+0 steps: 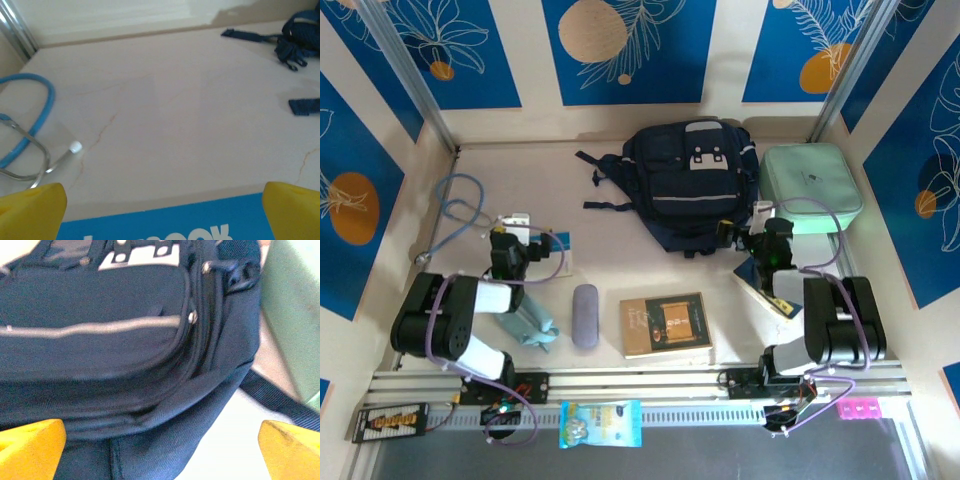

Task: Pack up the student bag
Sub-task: Rotate the student bag at the center of the table.

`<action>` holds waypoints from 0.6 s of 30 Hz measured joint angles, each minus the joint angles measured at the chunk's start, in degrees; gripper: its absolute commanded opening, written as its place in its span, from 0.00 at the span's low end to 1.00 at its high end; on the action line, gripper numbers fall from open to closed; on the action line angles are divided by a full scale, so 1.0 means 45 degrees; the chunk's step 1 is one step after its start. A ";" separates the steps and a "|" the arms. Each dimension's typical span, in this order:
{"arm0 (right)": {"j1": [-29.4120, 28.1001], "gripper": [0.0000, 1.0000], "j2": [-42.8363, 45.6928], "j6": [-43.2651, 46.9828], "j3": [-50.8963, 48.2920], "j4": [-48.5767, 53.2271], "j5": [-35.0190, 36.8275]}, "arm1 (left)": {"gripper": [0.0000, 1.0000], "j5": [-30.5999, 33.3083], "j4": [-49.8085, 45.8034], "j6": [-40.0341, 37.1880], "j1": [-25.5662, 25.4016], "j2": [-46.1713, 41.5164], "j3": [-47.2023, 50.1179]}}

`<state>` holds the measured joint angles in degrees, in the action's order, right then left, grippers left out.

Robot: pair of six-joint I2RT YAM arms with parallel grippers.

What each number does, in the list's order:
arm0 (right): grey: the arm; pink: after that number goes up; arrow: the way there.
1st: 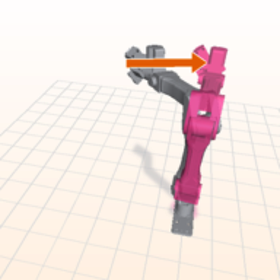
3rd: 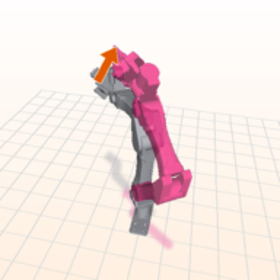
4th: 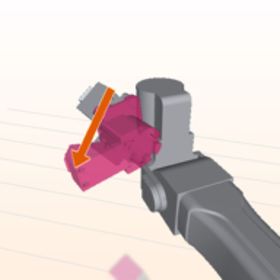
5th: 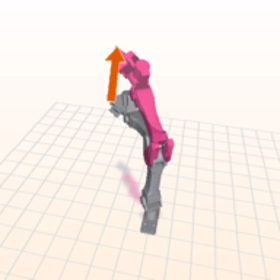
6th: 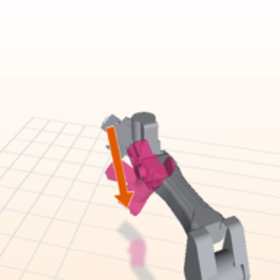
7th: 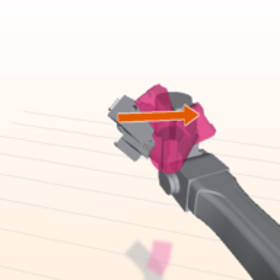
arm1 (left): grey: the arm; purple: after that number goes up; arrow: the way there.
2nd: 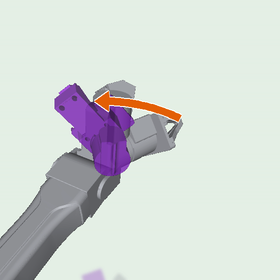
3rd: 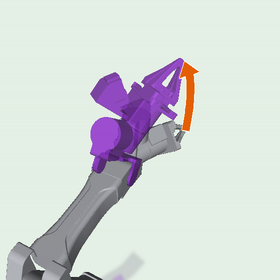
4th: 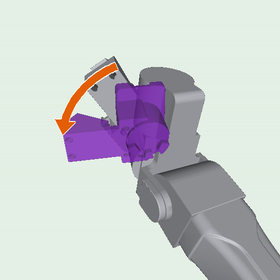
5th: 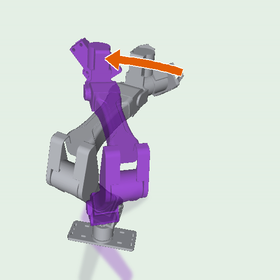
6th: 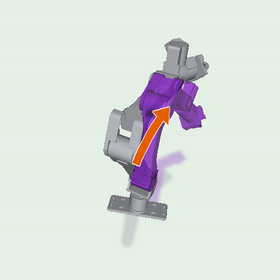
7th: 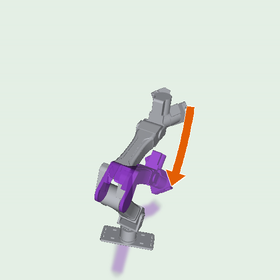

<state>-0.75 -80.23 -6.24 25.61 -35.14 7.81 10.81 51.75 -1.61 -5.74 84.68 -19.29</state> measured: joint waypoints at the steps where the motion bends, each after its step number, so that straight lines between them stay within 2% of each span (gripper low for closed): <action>1: -0.0107 0.99 0.0500 -0.0141 0.0427 0.0777 0.0272 | 1.00 0.0155 -0.0393 0.0029 0.0000 -0.0461 -0.0049; 6: -0.1059 0.99 0.2244 -0.1472 0.2744 0.4075 0.0981 | 1.00 0.1083 -0.3007 0.0923 0.0000 -0.2735 -0.1112; 11: -0.2127 0.99 0.2822 -0.3512 0.4843 0.7684 0.1588 | 1.00 0.1219 -0.6518 0.3453 0.0000 -0.4707 -0.2968; 14: -0.2205 0.99 0.2390 -0.4736 0.5833 0.9593 0.1025 | 1.00 0.0491 -0.8262 0.4799 0.0000 -0.5372 -0.3997; 18: -0.2011 0.99 0.1598 -0.6154 0.5795 1.0516 0.0097 | 1.00 -0.1326 -0.9564 0.5717 0.0000 -0.5989 -0.4328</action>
<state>-9.80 -73.03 -33.93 51.68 12.19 8.25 4.84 8.71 24.12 -5.74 57.74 -38.76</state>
